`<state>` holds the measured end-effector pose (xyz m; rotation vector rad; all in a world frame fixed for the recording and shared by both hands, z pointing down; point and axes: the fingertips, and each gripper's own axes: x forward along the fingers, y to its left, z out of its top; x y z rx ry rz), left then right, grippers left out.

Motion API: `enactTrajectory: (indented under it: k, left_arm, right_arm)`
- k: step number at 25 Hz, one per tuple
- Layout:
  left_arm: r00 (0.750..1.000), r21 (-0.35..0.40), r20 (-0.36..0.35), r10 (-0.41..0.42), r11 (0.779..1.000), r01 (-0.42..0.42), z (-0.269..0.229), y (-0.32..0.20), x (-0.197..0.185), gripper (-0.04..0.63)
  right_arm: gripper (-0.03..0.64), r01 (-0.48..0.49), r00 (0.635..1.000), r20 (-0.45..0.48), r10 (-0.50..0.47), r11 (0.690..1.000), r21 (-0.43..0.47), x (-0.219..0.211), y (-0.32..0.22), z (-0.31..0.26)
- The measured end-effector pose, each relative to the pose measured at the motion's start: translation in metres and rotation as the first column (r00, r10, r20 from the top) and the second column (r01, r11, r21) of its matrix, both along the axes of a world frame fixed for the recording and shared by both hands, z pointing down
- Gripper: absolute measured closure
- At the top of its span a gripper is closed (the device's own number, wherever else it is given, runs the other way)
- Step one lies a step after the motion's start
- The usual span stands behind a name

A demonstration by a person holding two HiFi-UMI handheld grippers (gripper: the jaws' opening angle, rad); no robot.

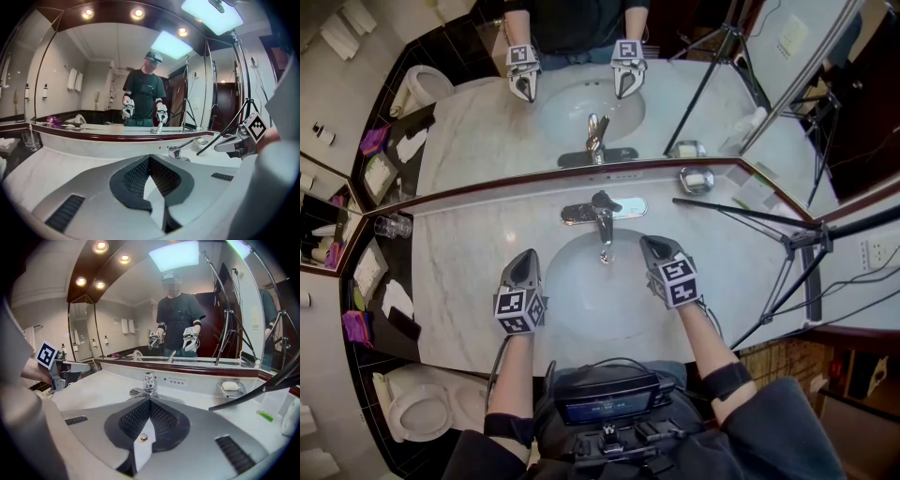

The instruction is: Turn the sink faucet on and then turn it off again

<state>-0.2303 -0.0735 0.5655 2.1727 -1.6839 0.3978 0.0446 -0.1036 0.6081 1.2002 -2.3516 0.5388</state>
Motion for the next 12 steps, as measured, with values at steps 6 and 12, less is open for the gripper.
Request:
enactTrajectory:
  k: [6,12]
  left_arm:
    - [0.997,0.023,0.048,0.055,0.998,-0.056,0.001,-0.009,0.017,0.570]
    - [0.983,0.005,0.094,0.158,0.987,-0.159,0.008,-0.029,0.052,0.535]
  right_arm:
    - [0.597,-0.004,1.000,0.000,0.004,1.000,-0.004,0.003,0.000,0.000]
    - [0.597,-0.015,1.000,-0.002,0.015,1.000,-0.012,0.007,-0.002,0.007]
